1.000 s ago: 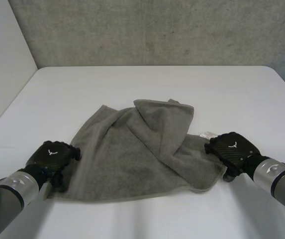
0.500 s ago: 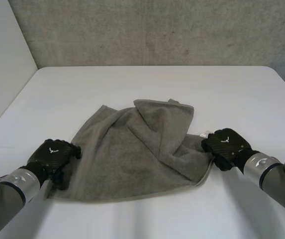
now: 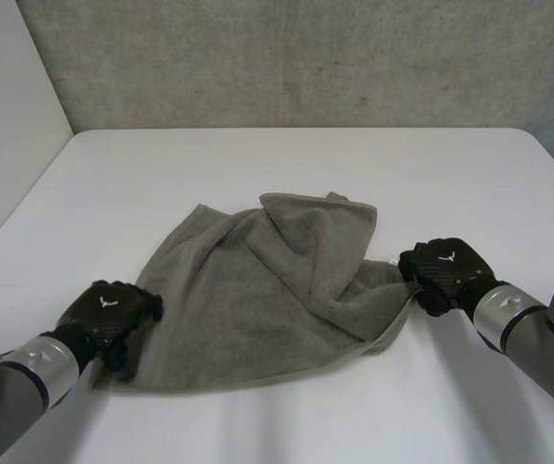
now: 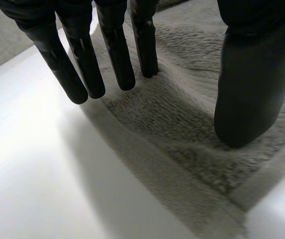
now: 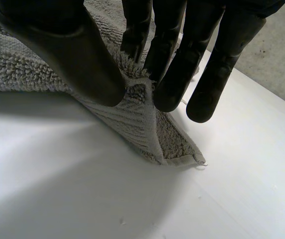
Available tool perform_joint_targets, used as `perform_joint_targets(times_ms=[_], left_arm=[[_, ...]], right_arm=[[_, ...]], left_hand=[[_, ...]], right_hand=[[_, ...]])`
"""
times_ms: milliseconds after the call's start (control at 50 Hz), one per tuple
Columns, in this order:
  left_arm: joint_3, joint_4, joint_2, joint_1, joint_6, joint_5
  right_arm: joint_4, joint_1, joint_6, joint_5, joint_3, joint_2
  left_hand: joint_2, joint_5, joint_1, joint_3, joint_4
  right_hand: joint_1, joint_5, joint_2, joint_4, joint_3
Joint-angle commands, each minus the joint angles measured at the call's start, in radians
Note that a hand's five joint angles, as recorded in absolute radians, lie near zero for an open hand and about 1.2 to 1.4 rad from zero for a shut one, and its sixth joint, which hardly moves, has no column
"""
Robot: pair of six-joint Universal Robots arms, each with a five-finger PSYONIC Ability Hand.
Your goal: Fold the towel.
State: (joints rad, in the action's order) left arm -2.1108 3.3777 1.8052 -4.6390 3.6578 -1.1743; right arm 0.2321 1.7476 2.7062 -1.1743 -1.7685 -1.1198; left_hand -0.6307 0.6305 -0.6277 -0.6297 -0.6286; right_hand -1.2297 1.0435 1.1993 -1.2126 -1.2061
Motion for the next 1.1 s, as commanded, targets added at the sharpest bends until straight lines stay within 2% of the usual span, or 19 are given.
perform_joint_targets(times_ms=[20,120,280,720,840,980,1100], left_arm=[[-0.032,-0.08,-0.046,-0.012,0.002,0.076],[-0.054,-0.08,-0.061,-0.023,0.028,0.09],[-0.093,-0.084,-0.06,-0.052,0.168,0.091],[-0.123,-0.074,-0.081,-0.052,0.18,0.097],[-0.115,-0.067,-0.081,-0.053,0.18,0.096],[-0.107,-0.015,-0.08,-0.047,0.179,0.091],[-0.107,0.035,-0.072,-0.041,0.177,0.084]], right_arm=[[0.0,0.001,-0.009,0.001,0.0,0.0],[-0.002,0.003,-0.009,0.002,0.0,0.0],[0.0,0.012,-0.009,0.002,-0.003,0.0],[-0.002,0.013,-0.009,0.007,-0.005,0.0],[-0.002,0.013,-0.009,0.01,-0.006,0.0],[-0.003,0.013,-0.009,0.012,-0.006,0.0],[-0.003,0.015,-0.009,0.013,-0.008,0.0]], left_hand=[[0.077,-0.251,0.074,0.076,0.074],[0.083,-0.257,0.079,0.081,0.08],[0.109,-0.283,0.106,0.108,0.107],[0.156,-0.33,0.153,0.155,0.154],[0.109,-0.283,0.106,0.108,0.107],[-0.111,-0.063,-0.114,-0.112,-0.113],[-0.196,0.022,-0.199,-0.197,-0.199]], right_hand=[[-0.021,0.032,0.051,-0.038,-0.044],[-0.021,0.032,0.051,-0.038,-0.044],[-0.021,0.032,0.051,-0.038,-0.044],[-0.021,0.032,0.051,-0.038,-0.044],[-0.021,0.032,0.051,-0.038,-0.044],[-0.021,0.032,0.051,-0.038,-0.044],[-0.021,0.032,0.051,-0.038,-0.044]])
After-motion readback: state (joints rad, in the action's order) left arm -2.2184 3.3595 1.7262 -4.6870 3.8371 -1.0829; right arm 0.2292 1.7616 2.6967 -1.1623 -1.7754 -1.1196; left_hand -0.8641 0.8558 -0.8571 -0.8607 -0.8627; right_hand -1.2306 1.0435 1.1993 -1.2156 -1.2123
